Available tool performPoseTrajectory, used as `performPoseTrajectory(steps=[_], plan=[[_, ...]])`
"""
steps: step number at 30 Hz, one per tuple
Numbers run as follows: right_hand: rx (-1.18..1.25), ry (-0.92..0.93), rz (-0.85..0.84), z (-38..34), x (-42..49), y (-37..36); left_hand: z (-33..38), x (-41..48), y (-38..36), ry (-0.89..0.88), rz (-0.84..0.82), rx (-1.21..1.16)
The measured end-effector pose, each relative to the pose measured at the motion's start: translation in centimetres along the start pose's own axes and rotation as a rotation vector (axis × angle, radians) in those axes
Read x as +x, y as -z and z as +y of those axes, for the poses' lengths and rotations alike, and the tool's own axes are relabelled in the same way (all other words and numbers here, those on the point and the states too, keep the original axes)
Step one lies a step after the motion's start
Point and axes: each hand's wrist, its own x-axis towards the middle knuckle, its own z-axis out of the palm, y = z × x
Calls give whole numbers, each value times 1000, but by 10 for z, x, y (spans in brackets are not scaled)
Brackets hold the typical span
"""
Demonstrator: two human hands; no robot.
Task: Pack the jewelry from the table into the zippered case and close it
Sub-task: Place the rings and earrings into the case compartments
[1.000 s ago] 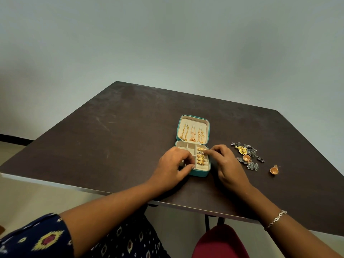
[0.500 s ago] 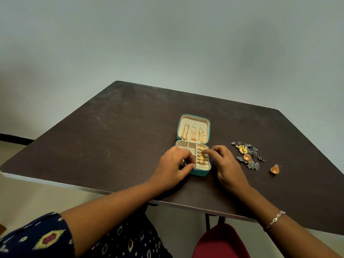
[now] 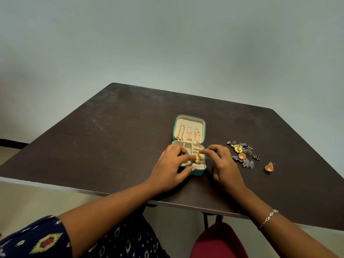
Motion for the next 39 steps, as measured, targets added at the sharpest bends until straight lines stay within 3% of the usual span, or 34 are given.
performPoseTrajectory(steps=[10, 14, 20, 25, 39], plan=[[-33, 154, 51, -1, -2, 2, -2, -1, -2, -27, 3, 13], [10, 39, 40, 2, -1, -3, -1, -2, -2, -29, 3, 13], [42, -148, -188, 3, 5, -7, -2, -3, -2, -19, 11, 20], [34, -180, -274, 1, 7, -5, -4, -2, -2, -23, 9, 7], [112, -143, -241, 1, -8, 4, -3, -3, -3, -9, -8, -1]])
